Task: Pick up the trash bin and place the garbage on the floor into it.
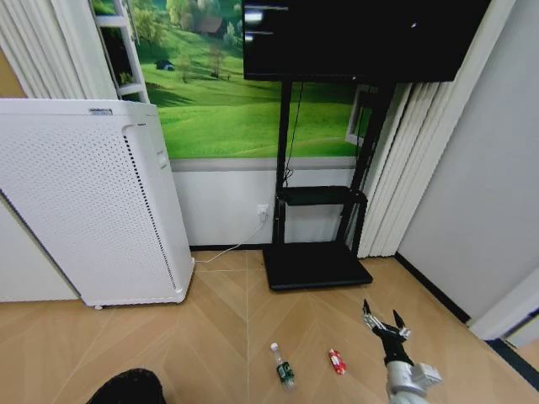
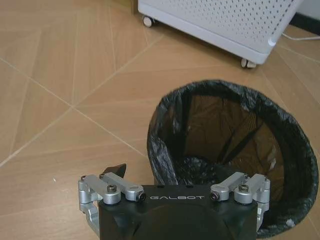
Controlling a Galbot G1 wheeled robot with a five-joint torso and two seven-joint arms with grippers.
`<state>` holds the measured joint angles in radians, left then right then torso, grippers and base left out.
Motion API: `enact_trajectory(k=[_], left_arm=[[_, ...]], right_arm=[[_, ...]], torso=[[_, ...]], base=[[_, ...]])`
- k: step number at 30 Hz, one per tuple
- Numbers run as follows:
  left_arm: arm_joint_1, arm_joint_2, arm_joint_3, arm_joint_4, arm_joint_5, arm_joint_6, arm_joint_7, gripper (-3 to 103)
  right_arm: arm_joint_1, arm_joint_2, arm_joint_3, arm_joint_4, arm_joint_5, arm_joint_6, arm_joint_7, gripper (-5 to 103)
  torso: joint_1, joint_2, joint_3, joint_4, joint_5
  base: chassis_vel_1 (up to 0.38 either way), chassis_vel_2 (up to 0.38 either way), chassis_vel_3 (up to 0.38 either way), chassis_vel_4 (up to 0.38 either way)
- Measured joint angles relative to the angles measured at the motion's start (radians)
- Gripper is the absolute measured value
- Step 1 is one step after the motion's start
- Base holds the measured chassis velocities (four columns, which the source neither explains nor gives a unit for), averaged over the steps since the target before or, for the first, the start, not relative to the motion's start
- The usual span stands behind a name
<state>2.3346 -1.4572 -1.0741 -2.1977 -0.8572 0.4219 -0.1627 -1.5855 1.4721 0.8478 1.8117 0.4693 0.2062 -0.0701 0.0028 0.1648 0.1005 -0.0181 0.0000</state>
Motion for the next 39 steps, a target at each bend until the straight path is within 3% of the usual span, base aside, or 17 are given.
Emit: enact_trajectory(k=[9, 12, 16, 20, 24, 32, 34, 39], left_arm=[[-0.109, 0.014, 0.033, 0.085, -0.005, 0.069, 0.002, 100], [-0.171, 0.029, 0.044, 0.121, -0.021, 0.096, -0.031, 98], [-0.213, 0.048, 0.054, 0.15, -0.045, 0.119, -0.05, 77], [-0.221, 0.056, 0.059, 0.164, -0.045, 0.119, -0.044, 71], [-0.224, 0.065, 0.062, 0.186, -0.047, 0.109, -0.021, 49], [-0.232, 0.066, 0.055, 0.21, -0.045, 0.081, 0.017, 28], [-0.239, 0.063, 0.045, 0.213, -0.029, 0.051, 0.058, 11], [-0.247, 0.056, 0.039, 0.213, -0.01, 0.018, 0.085, 7]], right_arm=[[-0.003, 0.001, -0.009, 0.004, -0.005, -0.001, 0.0, 100], [-0.016, 0.002, -0.006, 0.015, -0.01, -0.001, 0.0, 100], [-0.027, 0.004, 0.0, 0.034, -0.013, -0.001, 0.003, 100], [-0.032, 0.005, 0.002, 0.045, -0.015, -0.003, 0.006, 100], [-0.041, 0.007, 0.001, 0.057, -0.019, -0.006, 0.009, 100], [-0.046, 0.009, -0.001, 0.061, -0.025, -0.007, 0.034, 100], [-0.046, 0.008, -0.002, 0.059, -0.052, -0.015, 0.052, 100], [-0.054, 0.003, -0.002, 0.061, -0.057, -0.031, 0.054, 100]], torso=[[0.0, 0.001, 0.001, 0.0, -0.0001], [0.001, 0.001, 0.001, -0.0001, -0.0001], [0.001, 0.002, 0.001, -0.0002, 0.0001], [0.001, 0.002, 0.001, -0.0001, 0.0], [0.001, 0.002, 0.002, -0.0001, 0.0], [0.001, 0.002, 0.002, -0.0001, -0.0001], [0.001, 0.003, 0.002, 0.0, -0.0001], [0.001, 0.003, 0.002, -0.0002, 0.0]], base=[[0.0, 0.0, 0.0, 0.0], [0.0, 0.0, 0.0, 0.0], [0.0, 0.0, 0.0, 0.0], [0.0, 0.0, 0.0, 0.0], [0.0, 0.0, 0.0, 0.0], [0.0, 0.0, 0.0, 0.0], [0.0, 0.0, 0.0, 0.0], [0.0, 0.0, 0.0, 0.0]])
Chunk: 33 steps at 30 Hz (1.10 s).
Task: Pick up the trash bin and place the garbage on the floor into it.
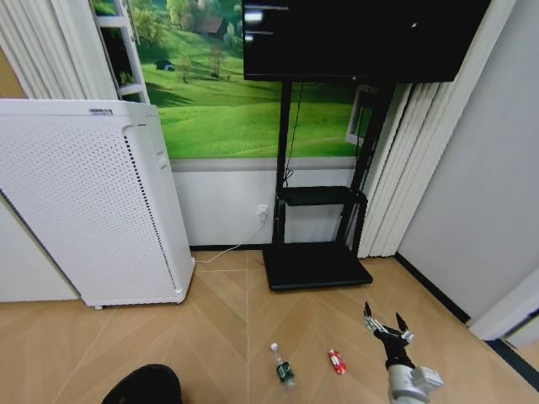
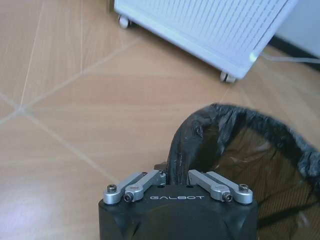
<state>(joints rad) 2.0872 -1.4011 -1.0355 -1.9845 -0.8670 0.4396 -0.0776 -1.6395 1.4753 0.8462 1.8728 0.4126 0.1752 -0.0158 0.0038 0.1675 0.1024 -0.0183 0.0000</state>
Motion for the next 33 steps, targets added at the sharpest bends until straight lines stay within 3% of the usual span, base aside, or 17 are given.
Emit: enact_trajectory(k=[6, 7, 9, 11, 14, 25, 29, 33], left_arm=[[-0.014, -0.015, -0.015, -0.002, 0.054, -0.082, 0.051, 7], [-0.02, -0.024, -0.027, -0.01, 0.098, -0.134, 0.085, 7], [-0.024, -0.028, -0.036, -0.016, 0.129, -0.16, 0.1, 7], [-0.037, -0.043, -0.067, -0.047, 0.207, -0.231, 0.133, 7], [-0.051, -0.052, -0.077, -0.062, 0.237, -0.266, 0.138, 7], [-0.083, -0.058, -0.08, -0.13, 0.239, -0.277, 0.117, 7], [-0.084, -0.058, -0.08, -0.148, 0.227, -0.274, 0.116, 7], [-0.09, -0.058, -0.08, -0.151, 0.212, -0.273, 0.116, 7]], right_arm=[[-0.012, -0.014, 0.005, 0.003, -0.016, -0.008, -0.031, 100], [-0.025, -0.025, 0.009, 0.005, -0.019, -0.006, -0.066, 100], [-0.032, -0.03, 0.01, 0.006, -0.019, -0.001, -0.075, 100], [-0.05, -0.036, 0.009, 0.015, -0.023, 0.017, -0.084, 100], [-0.06, -0.037, 0.002, 0.023, -0.038, 0.022, -0.087, 100], [-0.069, -0.032, -0.053, 0.028, -0.109, 0.034, -0.092, 100], [-0.042, -0.036, -0.066, -0.018, -0.11, 0.017, -0.073, 100], [-0.047, -0.068, -0.086, -0.053, -0.136, -0.02, -0.111, 100]], torso=[[0.0, 0.0, 0.0, 0.0002, -0.0002], [0.0, 0.0, 0.0, 0.0002, 0.0], [0.0, 0.0, 0.0, 0.0, -0.0001], [0.0, 0.0, 0.0, 0.0001, 0.0002], [0.0, 0.0, 0.0, 0.0, 0.0001], [0.0, 0.0, 0.0, 0.0, -0.0002], [0.0, 0.0, 0.0, 0.0003, 0.0004], [0.0, 0.0, 0.0, -0.0003, -0.0012]], base=[[0.0, 0.0, 0.0, 0.0], [0.0, 0.0, 0.0, 0.0], [0.0, 0.0, 0.0, 0.0], [0.0, 0.0, 0.0, 0.0], [0.038, 0.027, -0.036, -0.046], [0.159, 0.143, -0.145, -0.157], [0.259, 0.229, -0.234, -0.23], [0.189, 0.175, -0.167, -0.186]])
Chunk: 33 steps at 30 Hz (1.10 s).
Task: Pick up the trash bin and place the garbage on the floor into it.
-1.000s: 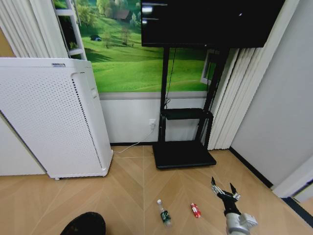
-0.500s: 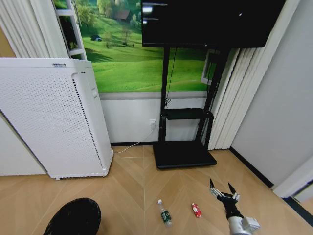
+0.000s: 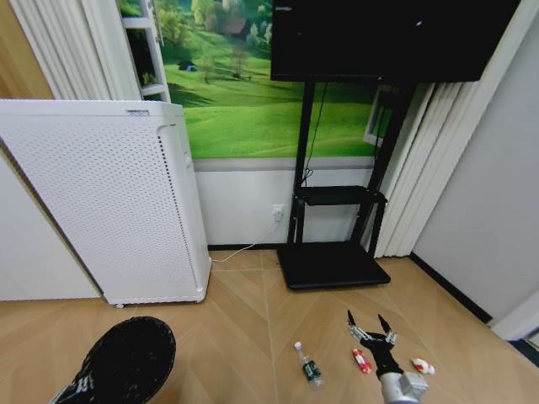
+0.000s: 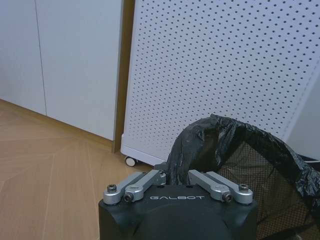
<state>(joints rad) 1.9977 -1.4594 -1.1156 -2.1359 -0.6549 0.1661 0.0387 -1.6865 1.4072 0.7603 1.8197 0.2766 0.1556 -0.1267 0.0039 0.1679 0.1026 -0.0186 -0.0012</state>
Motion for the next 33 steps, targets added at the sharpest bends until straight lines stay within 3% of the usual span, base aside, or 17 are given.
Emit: enact_trajectory(k=[6, 13, 22, 33], left_arm=[[-0.01, -0.008, 0.0, -0.002, -0.014, -0.003, 0.008, 7], [-0.002, -0.016, 0.008, -0.03, -0.006, -0.004, 0.019, 7], [0.02, -0.014, 0.006, -0.081, 0.001, -0.001, 0.02, 7], [0.028, -0.015, 0.016, -0.112, 0.015, 0.007, 0.029, 7]], right_arm=[[0.005, -0.096, -0.098, -0.1, -0.089, -0.113, -0.091, 100], [0.062, -0.154, -0.195, -0.228, -0.167, -0.185, -0.128, 100], [0.206, -0.157, -0.323, -0.462, -0.234, -0.175, -0.128, 100], [0.336, -0.142, -0.331, -0.72, -0.308, -0.152, -0.124, 100]], torso=[[0.0, 0.0, 0.0, 0.0006, 0.0016], [0.0, 0.0, 0.0, 0.0002, 0.0016], [0.0, 0.0, 0.0, 0.0004, 0.0013], [0.0, 0.0, 0.0, 0.0003, 0.001]], base=[[0.012, 0.005, 0.006, -0.039], [-0.06, -0.046, 0.031, 0.034], [-0.003, -0.006, -0.002, 0.001], [0.0, 0.0, 0.0, 0.0]])
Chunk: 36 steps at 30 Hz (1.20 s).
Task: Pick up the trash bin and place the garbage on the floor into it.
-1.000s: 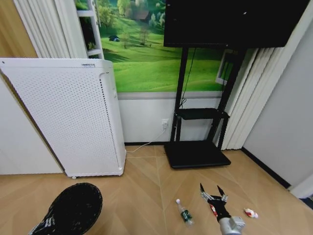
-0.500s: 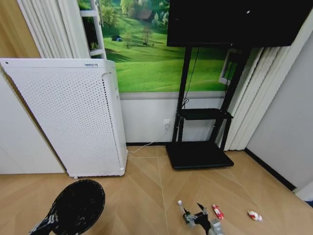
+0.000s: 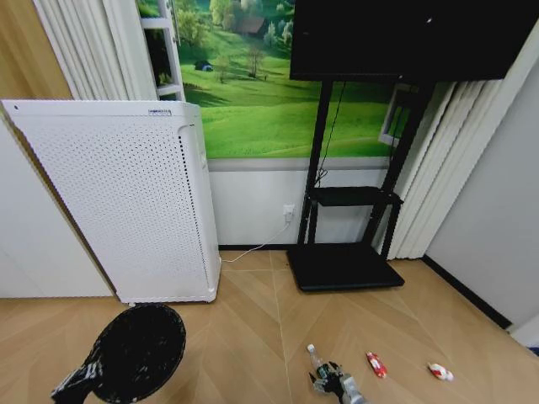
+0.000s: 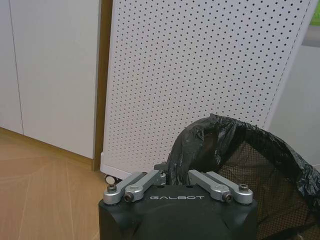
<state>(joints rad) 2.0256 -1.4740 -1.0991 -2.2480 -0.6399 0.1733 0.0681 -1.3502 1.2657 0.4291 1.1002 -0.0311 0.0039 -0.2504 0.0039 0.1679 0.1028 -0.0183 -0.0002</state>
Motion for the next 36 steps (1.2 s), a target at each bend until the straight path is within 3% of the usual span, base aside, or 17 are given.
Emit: enact_trajectory(k=[3, 7, 9, 12, 16, 21, 28, 33, 36], left_arm=[[-0.001, 0.0, 0.007, -0.003, 0.008, 0.002, 0.0, 7], [-0.006, 0.006, 0.017, -0.009, 0.01, 0.01, -0.001, 7], [-0.008, 0.008, 0.017, -0.009, 0.01, 0.011, -0.002, 7], [-0.015, 0.015, 0.019, -0.009, 0.007, 0.013, -0.003, 7], [-0.016, 0.014, 0.019, -0.003, 0.005, 0.013, -0.004, 7], [-0.017, 0.01, 0.02, 0.007, 0.001, 0.013, -0.003, 7], [-0.023, 0.012, 0.02, 0.018, -0.008, 0.012, -0.002, 7], [-0.047, 0.028, 0.04, 0.044, -0.028, 0.014, -0.003, 7], [-0.077, 0.06, 0.082, 0.069, -0.068, 0.023, -0.004, 7]], right_arm=[[0.013, 0.009, 0.003, -0.039, -0.012, 0.016, 0.005, 102], [0.032, 0.029, 0.011, -0.08, -0.031, 0.039, 0.047, 88], [0.032, 0.03, 0.011, -0.08, -0.03, 0.04, 0.05, 88], [0.028, 0.028, 0.014, -0.067, -0.022, 0.04, 0.056, 71], [0.021, 0.024, 0.02, -0.055, -0.013, 0.04, 0.057, 61], [-0.001, 0.014, 0.036, -0.02, 0.006, 0.039, 0.064, 38], [-0.032, 0.008, 0.064, 0.032, 0.039, 0.036, 0.064, 25], [-0.116, -0.02, 0.101, 0.195, 0.138, 0.029, 0.053, 24], [-0.209, -0.055, 0.147, 0.347, 0.282, 0.055, -0.001, 24]], torso=[[0.0, 0.0, 0.0, 0.0, 0.0002], [0.0, 0.0, 0.0, 0.0, 0.0003], [0.0, 0.0, 0.0, 0.0001, 0.0002], [0.0, 0.0, 0.0, 0.0, 0.0002], [0.0, 0.0, 0.0, 0.0, 0.0001], [0.0, 0.0, 0.0, 0.0, 0.0001], [0.0, 0.0, 0.0, 0.0, 0.0003], [0.0, 0.0, 0.0, 0.0001, 0.0005], [0.0, 0.0, 0.0, 0.0, 0.0002]], base=[[0.0, 0.0, 0.0, 0.0], [0.0, 0.0, 0.0, 0.0], [0.0, 0.0, 0.0, 0.0], [0.0, 0.0, 0.0, 0.0], [0.0, 0.0, 0.0, 0.0], [0.0, 0.0, 0.0, 0.0], [0.0, 0.0, 0.0, 0.0], [0.0, 0.0, 0.0, 0.0], [0.0, 0.0, 0.0, 0.0]])
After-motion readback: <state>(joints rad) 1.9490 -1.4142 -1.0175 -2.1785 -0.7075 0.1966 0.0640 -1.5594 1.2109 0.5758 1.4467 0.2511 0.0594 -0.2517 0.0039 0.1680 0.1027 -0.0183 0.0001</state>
